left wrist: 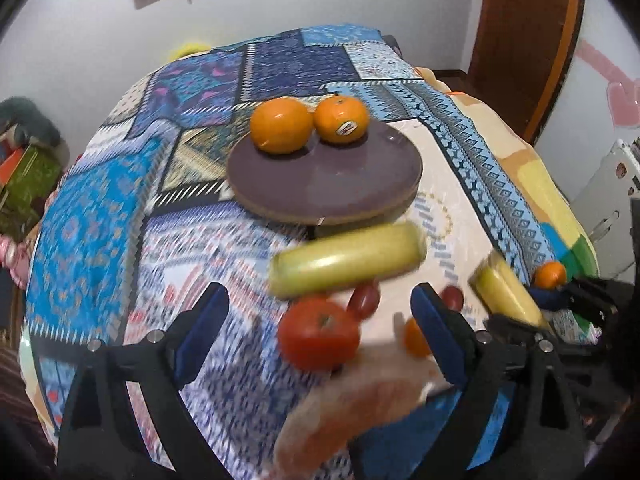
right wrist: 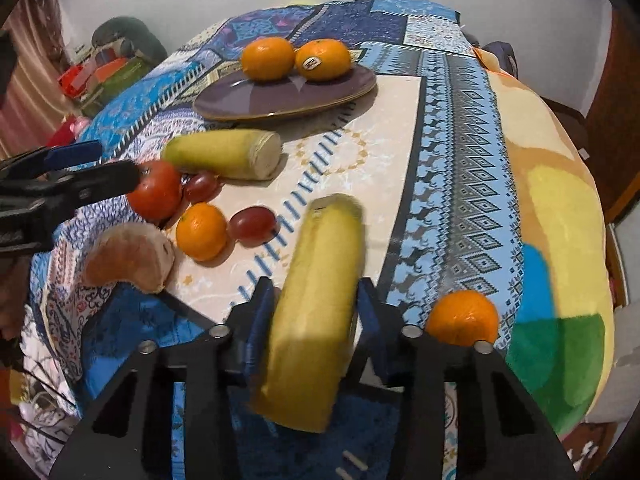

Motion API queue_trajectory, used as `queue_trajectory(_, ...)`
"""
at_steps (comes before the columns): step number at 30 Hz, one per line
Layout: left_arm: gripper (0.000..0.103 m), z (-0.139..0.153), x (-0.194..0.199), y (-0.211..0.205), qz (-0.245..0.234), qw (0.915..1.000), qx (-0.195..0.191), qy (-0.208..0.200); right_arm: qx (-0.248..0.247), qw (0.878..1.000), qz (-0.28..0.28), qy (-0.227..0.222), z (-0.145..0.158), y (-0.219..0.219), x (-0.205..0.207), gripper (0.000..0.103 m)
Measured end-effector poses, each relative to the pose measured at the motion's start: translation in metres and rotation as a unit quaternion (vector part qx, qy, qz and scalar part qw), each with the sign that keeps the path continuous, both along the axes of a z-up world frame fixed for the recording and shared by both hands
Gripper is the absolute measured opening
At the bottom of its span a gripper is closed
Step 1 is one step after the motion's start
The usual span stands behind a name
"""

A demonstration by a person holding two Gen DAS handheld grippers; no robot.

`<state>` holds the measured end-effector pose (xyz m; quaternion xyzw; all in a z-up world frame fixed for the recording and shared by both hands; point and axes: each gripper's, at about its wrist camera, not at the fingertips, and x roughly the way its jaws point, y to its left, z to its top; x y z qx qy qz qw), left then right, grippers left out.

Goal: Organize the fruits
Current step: 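Grasp the yellow gourd by its end with the right tool, then grasp the green-yellow gourd with the left tool while the right tool holds its gourd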

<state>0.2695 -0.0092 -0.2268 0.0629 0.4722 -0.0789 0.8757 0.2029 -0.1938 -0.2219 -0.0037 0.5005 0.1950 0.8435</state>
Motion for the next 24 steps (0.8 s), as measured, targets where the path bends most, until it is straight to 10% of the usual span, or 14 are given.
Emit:
queue_trajectory(11, 0.095, -0.03, 0.052, -0.041, -0.027, 0.9986, 0.039, 0.025, 0.02, 1.0, 0.01, -0.006, -0.002, -0.005, 0.003, 0.034)
queue_trajectory(24, 0.098, -0.035, 0.063, 0.031, 0.047, 0.9978, 0.031, 0.034, 0.025, 1.0, 0.011, -0.004, -0.002, -0.007, 0.005, 0.034)
